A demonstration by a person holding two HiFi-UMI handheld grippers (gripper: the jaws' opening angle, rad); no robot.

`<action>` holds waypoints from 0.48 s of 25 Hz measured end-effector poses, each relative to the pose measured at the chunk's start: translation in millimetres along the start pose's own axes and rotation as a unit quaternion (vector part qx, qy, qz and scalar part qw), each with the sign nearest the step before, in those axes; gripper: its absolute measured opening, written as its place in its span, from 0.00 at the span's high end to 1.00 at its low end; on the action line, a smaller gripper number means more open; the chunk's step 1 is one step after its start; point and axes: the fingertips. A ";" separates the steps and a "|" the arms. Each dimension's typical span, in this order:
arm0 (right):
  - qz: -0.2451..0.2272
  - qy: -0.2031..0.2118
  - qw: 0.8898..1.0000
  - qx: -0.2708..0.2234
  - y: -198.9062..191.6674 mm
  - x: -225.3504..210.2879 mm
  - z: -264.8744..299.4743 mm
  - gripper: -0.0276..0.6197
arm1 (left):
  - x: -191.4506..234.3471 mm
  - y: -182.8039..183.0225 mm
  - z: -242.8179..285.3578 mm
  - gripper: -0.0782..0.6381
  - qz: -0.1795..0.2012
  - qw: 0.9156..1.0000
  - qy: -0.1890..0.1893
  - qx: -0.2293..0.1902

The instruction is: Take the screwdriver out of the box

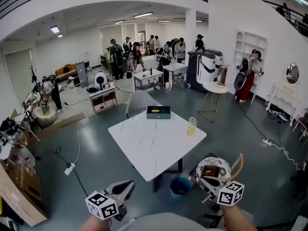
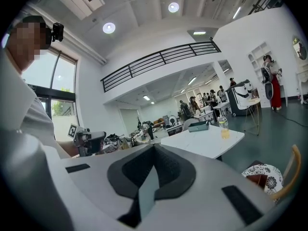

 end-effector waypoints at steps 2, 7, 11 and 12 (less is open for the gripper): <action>0.001 -0.003 1.000 0.003 3.5 -1.9 7.4 0.95 | 10.0 -0.4 2.6 0.88 -0.006 1.000 -0.003 0.000; 0.000 -0.020 1.000 0.009 19.3 -7.3 41.1 0.95 | 50.6 4.5 14.3 0.88 -0.014 1.000 -0.028 -0.002; -0.001 -0.040 0.999 0.004 48.9 -5.3 75.9 0.95 | 96.9 24.9 25.1 0.88 -0.013 0.998 -0.057 -0.008; 0.001 -0.045 0.999 0.002 56.0 -3.6 84.6 0.95 | 109.4 29.5 27.5 0.88 -0.012 0.998 -0.063 -0.006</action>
Point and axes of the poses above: the fingertips, and each gripper's own axes: z forward along the fingers, x to its left, y out of its top, and after that the axes turned 15 degrees about x, right-handed
